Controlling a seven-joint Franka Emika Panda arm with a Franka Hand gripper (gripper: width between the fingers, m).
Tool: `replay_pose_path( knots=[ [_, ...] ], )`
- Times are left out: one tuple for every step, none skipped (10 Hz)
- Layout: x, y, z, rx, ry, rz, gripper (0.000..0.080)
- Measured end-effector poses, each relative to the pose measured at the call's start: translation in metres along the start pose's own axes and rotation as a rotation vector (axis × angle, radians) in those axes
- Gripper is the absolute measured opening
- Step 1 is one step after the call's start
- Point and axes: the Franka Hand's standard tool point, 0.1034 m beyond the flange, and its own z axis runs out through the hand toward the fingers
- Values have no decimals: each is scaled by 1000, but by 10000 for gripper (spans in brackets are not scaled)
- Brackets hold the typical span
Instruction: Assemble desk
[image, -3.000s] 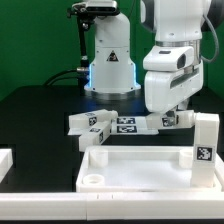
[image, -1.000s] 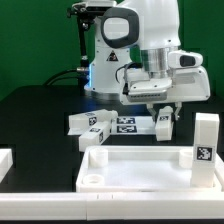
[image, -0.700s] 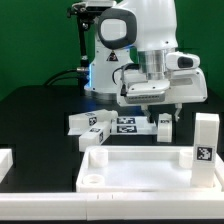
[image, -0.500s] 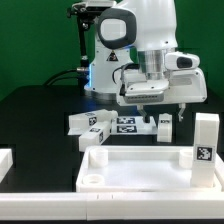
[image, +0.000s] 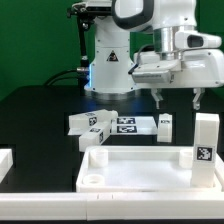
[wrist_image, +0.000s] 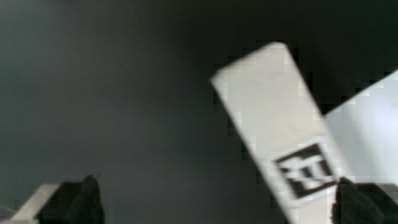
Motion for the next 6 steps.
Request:
replay_pose_path(
  knots=[
    [-4,3,-4,-10,-8,29,648],
    [-6,2,-5,-9,-8,88,648],
    [-7,3,-5,-10,-8,168,649],
    [-8,3,-5,-10,-7,203,649],
    [-12,3,-5,-10,-9,317,648],
    [-20,5,-5,-7,-14,455,648]
  ],
)
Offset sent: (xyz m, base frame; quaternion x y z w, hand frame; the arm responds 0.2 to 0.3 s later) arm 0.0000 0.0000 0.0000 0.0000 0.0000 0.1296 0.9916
